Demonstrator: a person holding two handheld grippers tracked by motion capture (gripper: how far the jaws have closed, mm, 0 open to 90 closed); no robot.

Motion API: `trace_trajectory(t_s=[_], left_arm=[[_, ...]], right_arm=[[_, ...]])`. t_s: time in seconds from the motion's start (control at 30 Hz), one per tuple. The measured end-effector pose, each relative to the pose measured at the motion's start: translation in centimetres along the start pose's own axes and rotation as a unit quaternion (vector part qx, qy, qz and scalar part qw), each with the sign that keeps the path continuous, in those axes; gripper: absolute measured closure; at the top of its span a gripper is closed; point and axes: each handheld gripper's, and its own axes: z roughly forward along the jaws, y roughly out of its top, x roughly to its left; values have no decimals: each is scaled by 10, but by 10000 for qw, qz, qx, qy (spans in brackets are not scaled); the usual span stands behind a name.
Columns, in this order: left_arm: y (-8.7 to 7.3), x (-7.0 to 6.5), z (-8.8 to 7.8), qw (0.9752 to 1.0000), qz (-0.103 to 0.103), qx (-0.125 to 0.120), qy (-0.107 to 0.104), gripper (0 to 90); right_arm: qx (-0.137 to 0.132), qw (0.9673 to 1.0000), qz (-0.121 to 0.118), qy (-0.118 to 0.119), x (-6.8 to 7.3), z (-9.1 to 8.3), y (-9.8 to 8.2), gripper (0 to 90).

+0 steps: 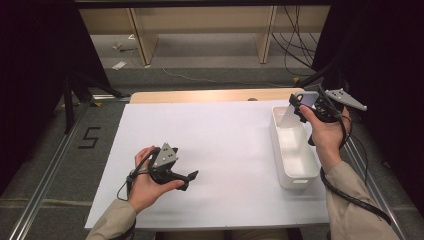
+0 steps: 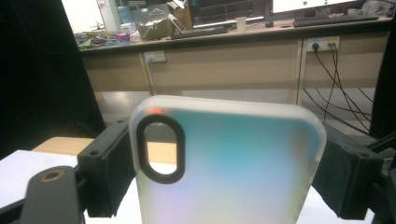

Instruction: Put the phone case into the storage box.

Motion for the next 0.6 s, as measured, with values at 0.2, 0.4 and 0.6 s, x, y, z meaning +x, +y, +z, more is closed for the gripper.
trace_trajectory(t_s=[0.2, 0.4, 0.6], left_arm=[[0, 0, 0, 10000, -5, 0, -4, 0], [0, 0, 1, 10000, -1, -3, -3, 0], [0, 0, 1, 10000, -1, -13, -6, 0]], right_arm=[[-12, 10000, -44, -16, -1, 2, 0, 180], [9, 10000, -72, -51, -3, 4, 1, 180], [40, 9999, -92, -73, -4, 6, 1, 180]])
